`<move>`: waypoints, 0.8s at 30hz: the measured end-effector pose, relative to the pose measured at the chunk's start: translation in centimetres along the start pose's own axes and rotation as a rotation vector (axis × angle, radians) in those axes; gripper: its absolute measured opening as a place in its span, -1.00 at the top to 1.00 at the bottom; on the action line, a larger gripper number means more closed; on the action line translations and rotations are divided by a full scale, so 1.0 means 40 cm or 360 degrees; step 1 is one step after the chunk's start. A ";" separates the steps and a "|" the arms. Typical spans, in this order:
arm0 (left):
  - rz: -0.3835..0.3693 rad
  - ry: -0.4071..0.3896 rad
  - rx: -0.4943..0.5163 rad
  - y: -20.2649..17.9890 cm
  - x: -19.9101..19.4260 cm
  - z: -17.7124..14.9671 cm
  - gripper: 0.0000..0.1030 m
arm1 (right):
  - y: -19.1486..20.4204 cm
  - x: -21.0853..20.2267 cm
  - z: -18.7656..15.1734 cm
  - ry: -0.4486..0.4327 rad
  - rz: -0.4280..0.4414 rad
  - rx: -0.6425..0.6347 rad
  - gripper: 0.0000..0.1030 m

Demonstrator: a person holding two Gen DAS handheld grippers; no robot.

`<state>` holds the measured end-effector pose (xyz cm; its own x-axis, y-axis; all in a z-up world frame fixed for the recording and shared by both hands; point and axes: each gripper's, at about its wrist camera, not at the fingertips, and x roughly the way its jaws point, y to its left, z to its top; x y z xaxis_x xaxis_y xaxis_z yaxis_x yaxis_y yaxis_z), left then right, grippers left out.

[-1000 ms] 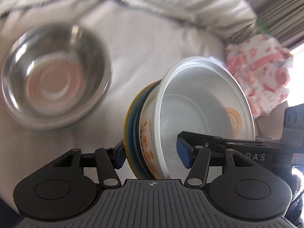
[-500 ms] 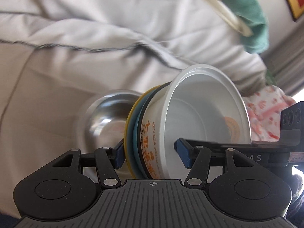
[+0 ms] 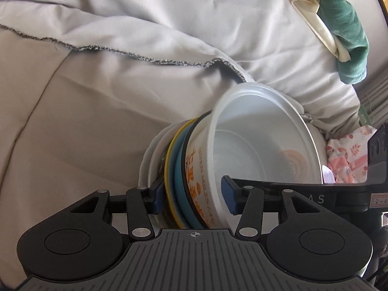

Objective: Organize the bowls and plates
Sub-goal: 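Lower the stacked bowls into the steel bowl on the white plate with both tools, then open both tools and withdraw them from the bowl stack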

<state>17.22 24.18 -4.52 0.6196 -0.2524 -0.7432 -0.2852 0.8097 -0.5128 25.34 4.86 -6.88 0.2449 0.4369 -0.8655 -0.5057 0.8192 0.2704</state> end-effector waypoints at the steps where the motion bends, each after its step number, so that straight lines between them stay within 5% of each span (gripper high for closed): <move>1: -0.0002 0.0003 -0.0011 0.003 -0.001 -0.001 0.01 | 0.002 0.000 0.002 0.0000 -0.0007 0.0014 -0.27; 14: -0.0011 -0.0013 -0.0019 -0.003 -0.021 -0.009 0.06 | -0.030 -0.078 -0.037 -0.0053 0.0009 0.0146 -0.11; 19: -0.0015 -0.0075 -0.0008 -0.008 -0.047 -0.008 0.07 | 0.025 -0.153 -0.051 -0.0316 -0.0222 -0.0085 -0.13; 24: 0.0010 -0.0090 -0.0046 0.003 -0.057 -0.003 0.07 | 0.037 -0.151 -0.052 -0.0345 -0.0276 -0.0121 -0.22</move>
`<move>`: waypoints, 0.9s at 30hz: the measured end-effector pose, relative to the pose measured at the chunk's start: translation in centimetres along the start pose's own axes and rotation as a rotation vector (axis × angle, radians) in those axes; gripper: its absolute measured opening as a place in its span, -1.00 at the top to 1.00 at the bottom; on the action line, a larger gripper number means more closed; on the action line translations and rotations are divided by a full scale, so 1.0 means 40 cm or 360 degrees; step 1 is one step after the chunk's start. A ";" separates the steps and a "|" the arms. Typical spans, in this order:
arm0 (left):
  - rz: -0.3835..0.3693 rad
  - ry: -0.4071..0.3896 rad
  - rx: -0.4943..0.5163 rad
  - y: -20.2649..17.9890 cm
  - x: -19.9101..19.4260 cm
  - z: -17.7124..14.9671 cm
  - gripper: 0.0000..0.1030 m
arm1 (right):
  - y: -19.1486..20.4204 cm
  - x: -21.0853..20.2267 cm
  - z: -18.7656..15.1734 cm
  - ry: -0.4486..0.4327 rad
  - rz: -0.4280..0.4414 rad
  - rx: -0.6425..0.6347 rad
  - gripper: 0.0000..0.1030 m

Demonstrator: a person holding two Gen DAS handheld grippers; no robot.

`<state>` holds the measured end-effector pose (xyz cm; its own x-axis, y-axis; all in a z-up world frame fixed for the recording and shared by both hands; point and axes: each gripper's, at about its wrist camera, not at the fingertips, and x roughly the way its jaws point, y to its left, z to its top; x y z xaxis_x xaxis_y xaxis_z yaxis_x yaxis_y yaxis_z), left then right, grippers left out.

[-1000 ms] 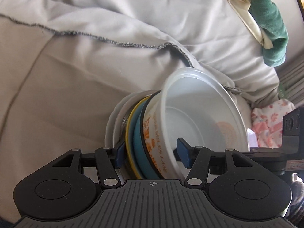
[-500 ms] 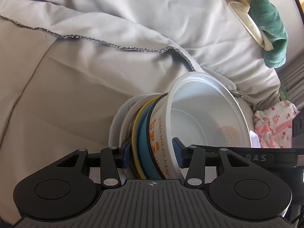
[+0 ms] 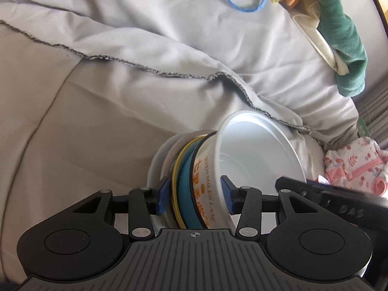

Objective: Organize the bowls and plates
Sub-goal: 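Open both tools and withdraw them from the bowl stack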

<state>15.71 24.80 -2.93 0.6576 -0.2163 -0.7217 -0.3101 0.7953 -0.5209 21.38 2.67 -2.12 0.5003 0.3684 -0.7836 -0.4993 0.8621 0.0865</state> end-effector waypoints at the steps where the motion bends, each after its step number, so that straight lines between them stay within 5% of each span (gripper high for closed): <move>1: -0.0011 -0.0012 -0.0009 0.003 -0.007 0.001 0.07 | -0.001 0.006 -0.007 -0.0010 -0.0023 0.0012 -0.22; 7: -0.0104 -0.0088 0.0000 0.002 -0.047 0.004 0.23 | -0.005 0.059 -0.057 0.0149 0.0090 0.0090 -0.22; 21: -0.0182 -0.0081 0.0026 -0.013 -0.030 0.004 0.17 | 0.022 0.001 -0.027 0.0010 0.0116 0.0024 -0.16; 27: -0.0225 -0.0101 -0.0005 0.001 -0.051 0.009 0.35 | 0.040 0.000 -0.045 -0.0001 0.0092 -0.0037 -0.16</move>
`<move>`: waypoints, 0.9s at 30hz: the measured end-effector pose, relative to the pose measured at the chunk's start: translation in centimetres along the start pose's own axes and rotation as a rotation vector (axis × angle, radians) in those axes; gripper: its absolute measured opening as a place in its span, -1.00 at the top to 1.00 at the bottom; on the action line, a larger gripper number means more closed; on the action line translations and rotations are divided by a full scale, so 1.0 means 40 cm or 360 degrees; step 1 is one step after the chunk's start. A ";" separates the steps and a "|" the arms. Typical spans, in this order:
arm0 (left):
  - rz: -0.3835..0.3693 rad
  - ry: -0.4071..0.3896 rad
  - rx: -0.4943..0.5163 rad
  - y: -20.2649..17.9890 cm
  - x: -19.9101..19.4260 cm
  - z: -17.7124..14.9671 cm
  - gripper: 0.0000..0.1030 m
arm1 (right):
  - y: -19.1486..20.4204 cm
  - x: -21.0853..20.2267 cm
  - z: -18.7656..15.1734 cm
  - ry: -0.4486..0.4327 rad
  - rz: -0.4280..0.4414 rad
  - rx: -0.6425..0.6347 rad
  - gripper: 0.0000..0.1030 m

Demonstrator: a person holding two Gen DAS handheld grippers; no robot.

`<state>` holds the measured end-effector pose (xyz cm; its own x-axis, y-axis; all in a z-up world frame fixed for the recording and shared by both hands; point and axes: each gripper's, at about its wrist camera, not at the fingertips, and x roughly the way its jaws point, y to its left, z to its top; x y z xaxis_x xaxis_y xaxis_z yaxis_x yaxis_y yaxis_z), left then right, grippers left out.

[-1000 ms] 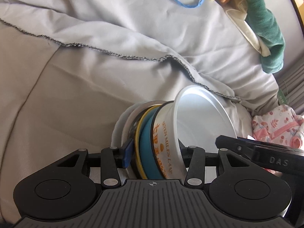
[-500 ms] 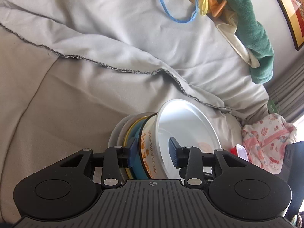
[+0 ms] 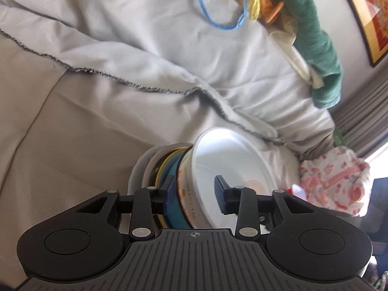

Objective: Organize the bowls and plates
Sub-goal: 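Open both tools and withdraw them from the bowl stack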

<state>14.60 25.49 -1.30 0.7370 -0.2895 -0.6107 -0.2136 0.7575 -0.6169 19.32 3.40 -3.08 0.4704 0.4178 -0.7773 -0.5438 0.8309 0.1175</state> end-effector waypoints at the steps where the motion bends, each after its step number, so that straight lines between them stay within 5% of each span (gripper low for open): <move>1: -0.0034 -0.0008 -0.0009 0.004 -0.010 0.004 0.41 | -0.001 -0.001 0.000 0.0002 0.0003 0.0004 -0.15; 7: -0.0164 -0.0030 -0.0112 0.043 -0.036 0.013 0.42 | -0.013 -0.008 0.006 0.0003 0.0039 0.0035 -0.11; 27: -0.0108 -0.0045 -0.0053 0.014 -0.020 -0.004 0.42 | 0.009 -0.017 -0.029 0.0000 0.0011 -0.0048 -0.08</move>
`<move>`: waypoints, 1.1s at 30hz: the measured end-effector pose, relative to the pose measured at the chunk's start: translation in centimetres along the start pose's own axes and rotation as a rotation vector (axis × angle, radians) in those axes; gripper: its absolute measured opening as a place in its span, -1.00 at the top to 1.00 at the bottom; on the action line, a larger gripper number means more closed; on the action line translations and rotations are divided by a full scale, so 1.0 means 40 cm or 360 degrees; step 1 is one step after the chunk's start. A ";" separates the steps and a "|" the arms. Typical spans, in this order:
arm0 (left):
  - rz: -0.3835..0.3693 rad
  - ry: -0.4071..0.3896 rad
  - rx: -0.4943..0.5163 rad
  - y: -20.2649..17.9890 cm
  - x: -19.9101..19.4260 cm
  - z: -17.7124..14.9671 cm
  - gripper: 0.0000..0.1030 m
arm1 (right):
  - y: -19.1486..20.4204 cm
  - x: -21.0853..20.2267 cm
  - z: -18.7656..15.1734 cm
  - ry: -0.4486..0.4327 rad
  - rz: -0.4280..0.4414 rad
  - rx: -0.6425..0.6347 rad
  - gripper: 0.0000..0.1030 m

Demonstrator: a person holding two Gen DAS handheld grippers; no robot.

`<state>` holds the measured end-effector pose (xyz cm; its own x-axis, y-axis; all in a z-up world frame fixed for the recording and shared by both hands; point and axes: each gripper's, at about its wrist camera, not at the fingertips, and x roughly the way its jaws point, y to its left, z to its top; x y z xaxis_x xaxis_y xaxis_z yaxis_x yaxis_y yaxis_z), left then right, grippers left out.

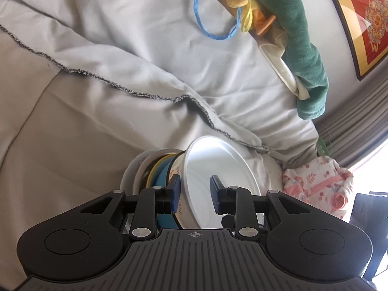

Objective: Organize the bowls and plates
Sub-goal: 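Open both tools and withdraw them from the bowl stack, then move both tools to the red-and-white tray and close them on its rim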

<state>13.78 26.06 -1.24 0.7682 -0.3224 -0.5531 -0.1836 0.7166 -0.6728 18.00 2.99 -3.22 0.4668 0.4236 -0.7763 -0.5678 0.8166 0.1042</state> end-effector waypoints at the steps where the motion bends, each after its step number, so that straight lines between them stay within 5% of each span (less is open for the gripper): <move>1: 0.0004 -0.0001 0.0003 -0.001 -0.001 -0.001 0.42 | -0.003 -0.001 0.001 -0.0001 0.0002 0.0007 -0.03; 16: 0.0032 -0.0010 0.0002 0.000 0.000 -0.002 0.44 | -0.014 -0.011 0.008 -0.0033 -0.0004 0.0014 0.08; 21: 0.0078 -0.0108 0.0013 -0.031 -0.038 0.000 0.44 | -0.033 -0.043 0.010 -0.0086 0.0011 0.0043 0.08; 28: 0.0090 -0.0224 0.0029 -0.127 -0.071 -0.010 0.44 | -0.155 -0.153 -0.002 -0.0278 0.0059 0.0155 0.08; 33: 0.0192 -0.0128 0.0116 -0.213 -0.028 -0.042 0.44 | -0.288 -0.190 -0.042 -0.0331 0.0049 0.0320 0.08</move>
<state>13.45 19.27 4.30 0.7904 -0.1831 -0.5846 -0.2347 0.7910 -0.5651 19.88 -10.30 0.44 0.5922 0.5036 -0.6290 -0.4479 0.8547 0.2627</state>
